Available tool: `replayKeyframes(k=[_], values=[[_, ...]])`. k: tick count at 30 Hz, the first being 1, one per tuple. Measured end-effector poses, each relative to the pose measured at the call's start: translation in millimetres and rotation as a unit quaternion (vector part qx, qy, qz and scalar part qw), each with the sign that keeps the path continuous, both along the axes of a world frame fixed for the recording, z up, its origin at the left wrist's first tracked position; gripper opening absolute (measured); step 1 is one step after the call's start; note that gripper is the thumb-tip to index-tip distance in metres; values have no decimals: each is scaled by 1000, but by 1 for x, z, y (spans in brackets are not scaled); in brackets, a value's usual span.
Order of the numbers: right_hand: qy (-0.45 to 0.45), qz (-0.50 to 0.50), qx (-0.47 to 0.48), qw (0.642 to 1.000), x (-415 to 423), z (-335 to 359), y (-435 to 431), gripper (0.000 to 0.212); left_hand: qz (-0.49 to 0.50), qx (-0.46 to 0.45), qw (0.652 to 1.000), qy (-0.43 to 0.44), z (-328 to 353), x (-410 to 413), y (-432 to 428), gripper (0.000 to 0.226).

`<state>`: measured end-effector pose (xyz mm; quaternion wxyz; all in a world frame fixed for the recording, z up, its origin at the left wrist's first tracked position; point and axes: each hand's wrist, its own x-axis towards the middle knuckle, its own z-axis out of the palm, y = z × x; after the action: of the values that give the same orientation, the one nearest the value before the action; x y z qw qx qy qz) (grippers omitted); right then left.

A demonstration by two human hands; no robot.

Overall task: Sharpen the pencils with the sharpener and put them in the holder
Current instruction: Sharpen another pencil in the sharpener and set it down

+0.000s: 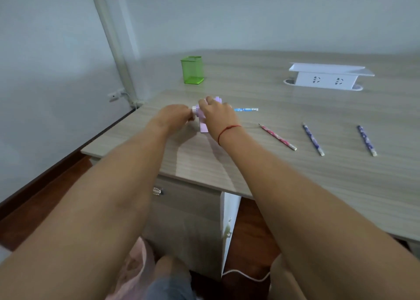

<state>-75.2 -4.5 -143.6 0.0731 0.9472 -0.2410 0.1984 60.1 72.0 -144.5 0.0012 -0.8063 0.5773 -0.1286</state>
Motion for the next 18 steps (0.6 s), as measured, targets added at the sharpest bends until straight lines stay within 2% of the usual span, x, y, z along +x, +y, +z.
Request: replayKeyframes(k=[6, 10, 14, 18], values=[[24, -10, 10, 1000, 1, 8, -2, 35, -39, -75, 995, -49, 42, -1, -3, 28], [26, -20, -3, 999, -4, 7, 4, 39, -20, -145, 989, -12, 33, -13, 9, 34], [35, -18, -10, 999, -6, 7, 6, 40, -21, -142, 989, -20, 36, -28, 24, 34], [35, -18, -2, 999, -5, 7, 4, 39, -21, -139, 990, -22, 23, -40, 38, 25]])
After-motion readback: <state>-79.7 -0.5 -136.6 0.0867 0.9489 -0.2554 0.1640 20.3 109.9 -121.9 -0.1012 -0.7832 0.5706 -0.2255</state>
